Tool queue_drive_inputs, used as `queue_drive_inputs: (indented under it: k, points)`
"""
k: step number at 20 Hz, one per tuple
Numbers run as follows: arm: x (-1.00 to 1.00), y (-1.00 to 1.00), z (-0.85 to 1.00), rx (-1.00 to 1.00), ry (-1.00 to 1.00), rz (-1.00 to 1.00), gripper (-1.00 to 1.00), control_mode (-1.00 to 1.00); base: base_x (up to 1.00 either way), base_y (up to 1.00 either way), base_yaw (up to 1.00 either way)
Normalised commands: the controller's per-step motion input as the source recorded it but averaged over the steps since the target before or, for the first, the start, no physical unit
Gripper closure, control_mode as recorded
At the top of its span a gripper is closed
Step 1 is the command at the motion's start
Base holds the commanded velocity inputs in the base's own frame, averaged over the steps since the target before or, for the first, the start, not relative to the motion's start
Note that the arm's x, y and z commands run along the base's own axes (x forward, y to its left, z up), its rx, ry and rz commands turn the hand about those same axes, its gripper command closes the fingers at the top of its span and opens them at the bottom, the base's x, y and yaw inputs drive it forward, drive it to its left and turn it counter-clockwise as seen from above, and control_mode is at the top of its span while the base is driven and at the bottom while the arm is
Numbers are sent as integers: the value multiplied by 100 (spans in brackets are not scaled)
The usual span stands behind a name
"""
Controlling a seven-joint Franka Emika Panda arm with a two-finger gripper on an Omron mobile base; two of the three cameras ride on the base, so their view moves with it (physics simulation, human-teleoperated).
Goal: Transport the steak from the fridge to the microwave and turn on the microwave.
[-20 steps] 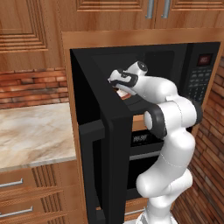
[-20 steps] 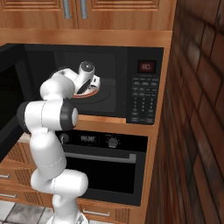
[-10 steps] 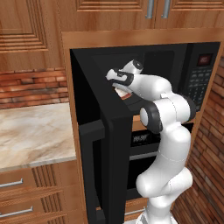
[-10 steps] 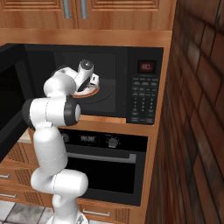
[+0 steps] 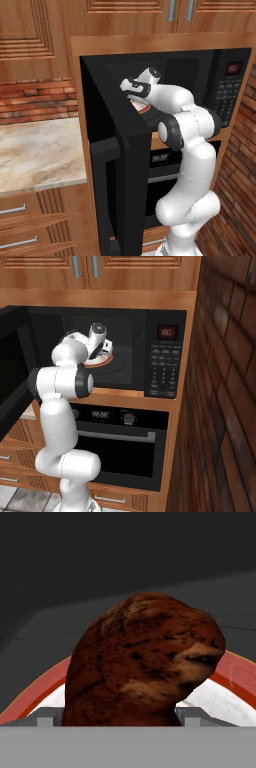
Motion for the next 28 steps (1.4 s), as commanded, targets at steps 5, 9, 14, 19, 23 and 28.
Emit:
queue_drive_inputs:
  k: [5, 9, 14, 19, 23, 28]
  points:
    - [-4, 22, -14, 0, 0, 0, -100, -100, 0, 0, 0]
    - [-48, 0, 0, 0, -13, 0, -100, -100, 0, 0, 0]
    - [-61, 0, 0, 1, -23, 0, -100, -100, 0, 0, 0]
    - [-52, 0, 2, 0, -29, 0, -100, -100, 0, 0, 0]
    - [-53, -2, 41, 2, -40, 0, -100, -100, 0, 0, 0]
    - [-51, -21, 51, 0, -32, 0, -100, -100, 0, 0, 0]
